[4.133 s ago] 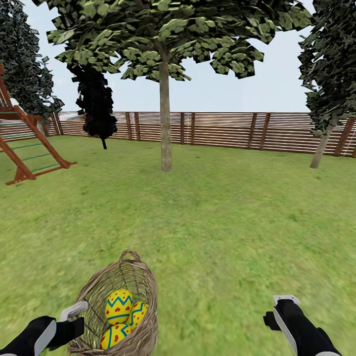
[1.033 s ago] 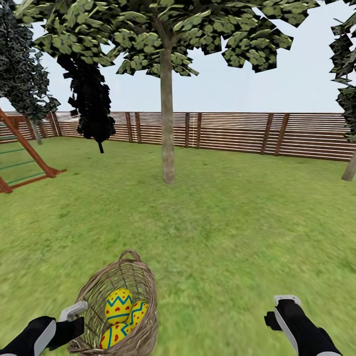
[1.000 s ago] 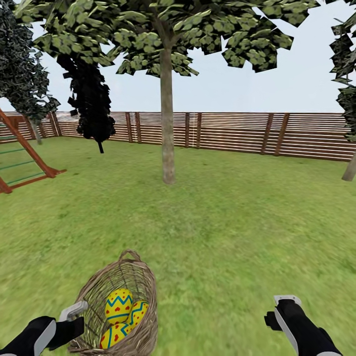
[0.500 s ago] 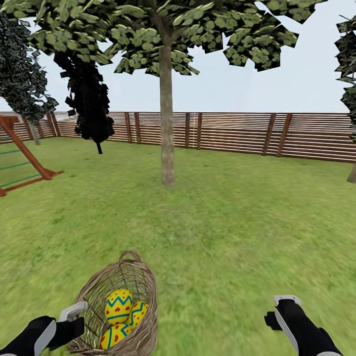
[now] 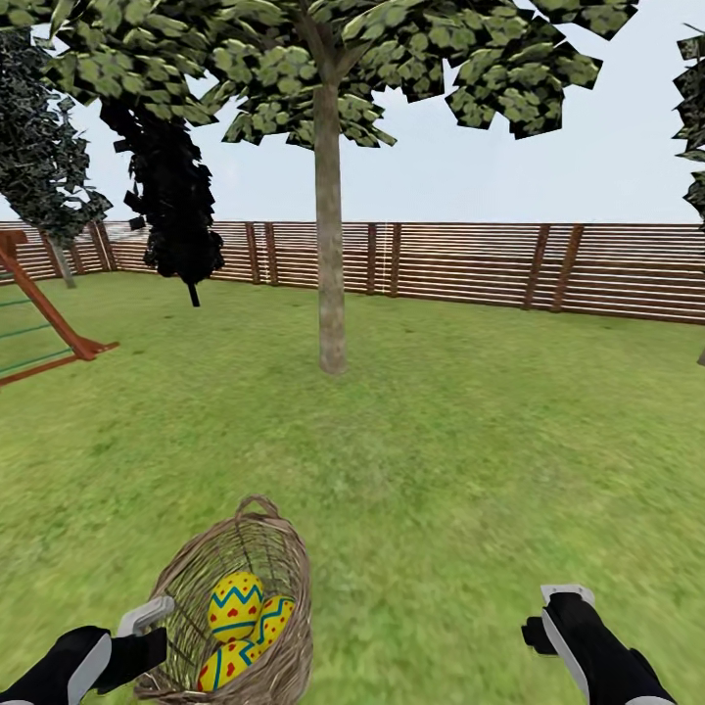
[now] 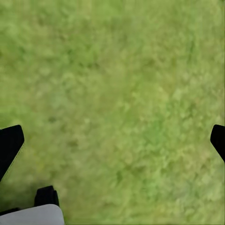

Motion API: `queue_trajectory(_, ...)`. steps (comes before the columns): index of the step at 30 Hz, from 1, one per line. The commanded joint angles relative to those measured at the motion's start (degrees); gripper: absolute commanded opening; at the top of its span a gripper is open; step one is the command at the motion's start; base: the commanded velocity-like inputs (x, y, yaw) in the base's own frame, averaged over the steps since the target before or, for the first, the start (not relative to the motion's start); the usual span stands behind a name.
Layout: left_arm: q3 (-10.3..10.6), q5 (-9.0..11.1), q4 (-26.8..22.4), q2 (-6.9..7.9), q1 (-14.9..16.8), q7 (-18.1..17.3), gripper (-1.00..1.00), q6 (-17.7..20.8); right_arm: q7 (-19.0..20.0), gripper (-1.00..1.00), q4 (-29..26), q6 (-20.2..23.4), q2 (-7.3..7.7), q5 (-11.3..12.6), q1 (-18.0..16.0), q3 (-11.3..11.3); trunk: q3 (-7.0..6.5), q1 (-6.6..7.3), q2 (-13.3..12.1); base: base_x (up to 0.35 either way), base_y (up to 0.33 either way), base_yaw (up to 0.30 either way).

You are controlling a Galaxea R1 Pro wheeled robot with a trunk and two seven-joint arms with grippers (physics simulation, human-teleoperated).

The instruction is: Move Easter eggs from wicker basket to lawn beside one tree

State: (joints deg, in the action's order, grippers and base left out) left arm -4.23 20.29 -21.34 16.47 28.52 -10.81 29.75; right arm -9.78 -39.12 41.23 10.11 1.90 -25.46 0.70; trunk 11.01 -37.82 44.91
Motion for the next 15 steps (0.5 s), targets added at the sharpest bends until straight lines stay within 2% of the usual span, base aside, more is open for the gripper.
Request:
queue_trajectory(1, -0.5, 0.5, -0.1, -0.03, 0.0, -0.2, -1.0, 0.5, -0.2, 1.0, -0.1, 0.3, 0.0, 0.2, 0.0, 0.0, 0.08, -0.05, 0.1, 0.329, 0.0, 0.0)
queue_trajectory(15, -0.6, 0.5, -0.1, -0.03, 0.0, -0.2, -1.0, 0.4, -0.2, 1.0, -0.1, 0.3, -0.09, 0.2, 0.0, 0.0, 0.08, -0.05, 0.1, 0.329, 0.0, 0.0)
